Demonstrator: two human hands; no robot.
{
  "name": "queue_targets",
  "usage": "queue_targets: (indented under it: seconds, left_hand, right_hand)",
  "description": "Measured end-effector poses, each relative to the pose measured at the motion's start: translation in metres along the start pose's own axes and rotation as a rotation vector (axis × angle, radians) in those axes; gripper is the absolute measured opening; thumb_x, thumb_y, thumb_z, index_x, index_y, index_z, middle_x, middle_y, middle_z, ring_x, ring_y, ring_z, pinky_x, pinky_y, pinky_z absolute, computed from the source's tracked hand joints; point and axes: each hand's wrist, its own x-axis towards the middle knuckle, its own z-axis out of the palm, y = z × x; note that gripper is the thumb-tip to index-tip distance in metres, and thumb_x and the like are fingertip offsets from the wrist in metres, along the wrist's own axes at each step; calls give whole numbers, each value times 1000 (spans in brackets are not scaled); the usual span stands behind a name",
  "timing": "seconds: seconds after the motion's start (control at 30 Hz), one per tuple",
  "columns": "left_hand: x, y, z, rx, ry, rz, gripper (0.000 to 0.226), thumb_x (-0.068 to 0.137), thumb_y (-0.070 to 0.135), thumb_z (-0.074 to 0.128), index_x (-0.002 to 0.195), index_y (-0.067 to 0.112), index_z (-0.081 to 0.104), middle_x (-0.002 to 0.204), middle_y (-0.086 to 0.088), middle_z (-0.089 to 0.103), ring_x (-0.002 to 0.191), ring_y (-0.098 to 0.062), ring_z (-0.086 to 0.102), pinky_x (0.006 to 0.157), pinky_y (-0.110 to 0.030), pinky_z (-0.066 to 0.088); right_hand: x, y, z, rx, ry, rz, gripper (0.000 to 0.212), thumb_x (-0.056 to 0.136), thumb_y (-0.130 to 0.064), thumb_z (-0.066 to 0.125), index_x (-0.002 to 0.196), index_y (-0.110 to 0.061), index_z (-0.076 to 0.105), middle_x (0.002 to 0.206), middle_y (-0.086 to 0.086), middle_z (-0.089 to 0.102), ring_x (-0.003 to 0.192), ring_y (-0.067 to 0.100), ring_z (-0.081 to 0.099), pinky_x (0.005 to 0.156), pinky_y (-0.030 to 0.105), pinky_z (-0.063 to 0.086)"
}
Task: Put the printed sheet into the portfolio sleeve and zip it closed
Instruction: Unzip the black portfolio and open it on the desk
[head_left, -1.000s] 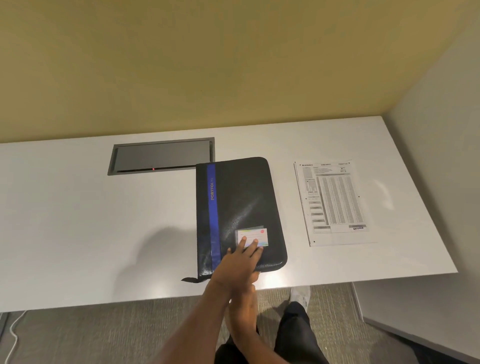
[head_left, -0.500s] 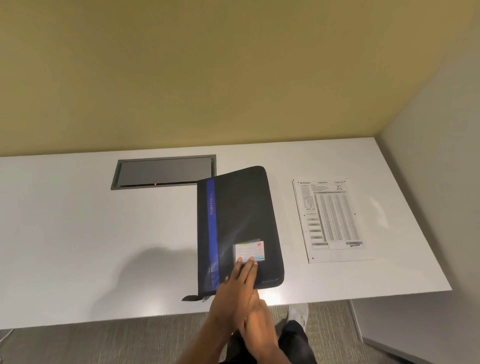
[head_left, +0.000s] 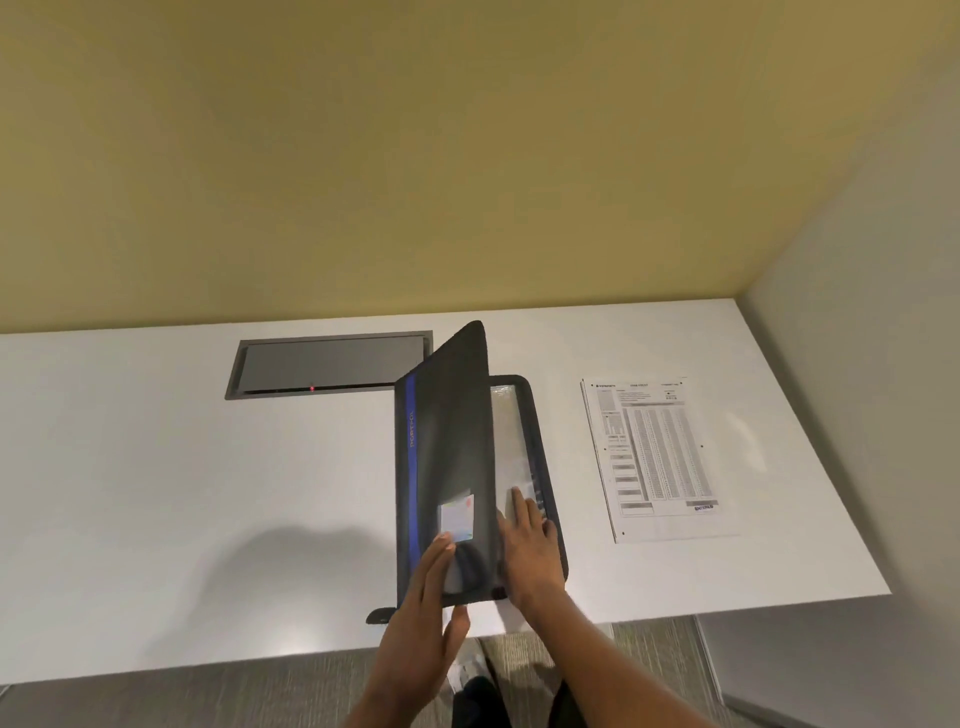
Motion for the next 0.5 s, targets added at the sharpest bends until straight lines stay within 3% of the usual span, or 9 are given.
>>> queue_targets:
  seconds: [0.1,0.17,0.2,0.3,0.33,0.4,0.43,0.5]
  left_hand:
    - [-9,0,-22,-86,126,-16,67,96,26,53,155,45,27,166,19,25,140,6,42,94,-6,48]
    - [-13,3,-32,-143,239,-53,55,99,30,46,152,39,37,159,10,37,136,-3,51,95,-14,53]
    - [-14,4,-36,-171,299,-74,49,101,28,44,149,37,41,152,9,46,129,-6,57,92,-16,55]
    - [-21,0,-45,-212,492,-237,46,100,23,43,143,40,46,121,15,62,99,4,64,81,-5,46]
    - [-24,-5,-47,-201,541,-311,46,100,25,43,146,30,46,119,10,63,99,0,64,82,-7,45]
    - [-31,-17,-50,-192,613,-416,44,105,32,44,144,13,50,120,-8,64,97,-23,66,81,-10,46]
    - [-34,-23,-52,-201,652,-465,40,104,35,46,138,15,54,118,-12,65,90,-29,68,76,-6,47]
    - [-36,-30,-56,-248,768,-571,28,101,34,52,127,29,59,112,-12,70,79,-23,74,70,-6,53]
  right_hand:
    - [-7,17,11,-186,-33,-81,84,98,-36,65,160,-34,8,171,14,-2,158,39,3,126,57,20]
    - [-6,3,4,-170,-45,-92,81,98,-38,64,159,-33,12,170,14,2,158,37,6,125,56,22]
    - [-4,5,8,-167,-24,-98,81,98,-38,63,160,-33,11,170,14,2,158,36,6,124,56,23]
    - [1,16,12,-208,-43,-88,82,101,-41,59,162,-34,4,171,14,-3,158,35,3,125,54,22]
    - [-2,12,11,-245,-58,-78,83,102,-41,57,163,-33,1,171,14,-6,159,35,1,126,53,21]
    - [0,11,12,-244,-69,-73,85,103,-41,56,163,-33,-4,172,13,-9,159,35,-1,127,52,19]
    - [-1,11,12,-257,-67,-68,85,103,-40,55,163,-33,-5,172,13,-10,159,35,-2,127,52,19]
    - [2,13,14,-242,-86,-72,86,104,-39,55,163,-33,-6,172,13,-10,159,34,-3,127,51,19]
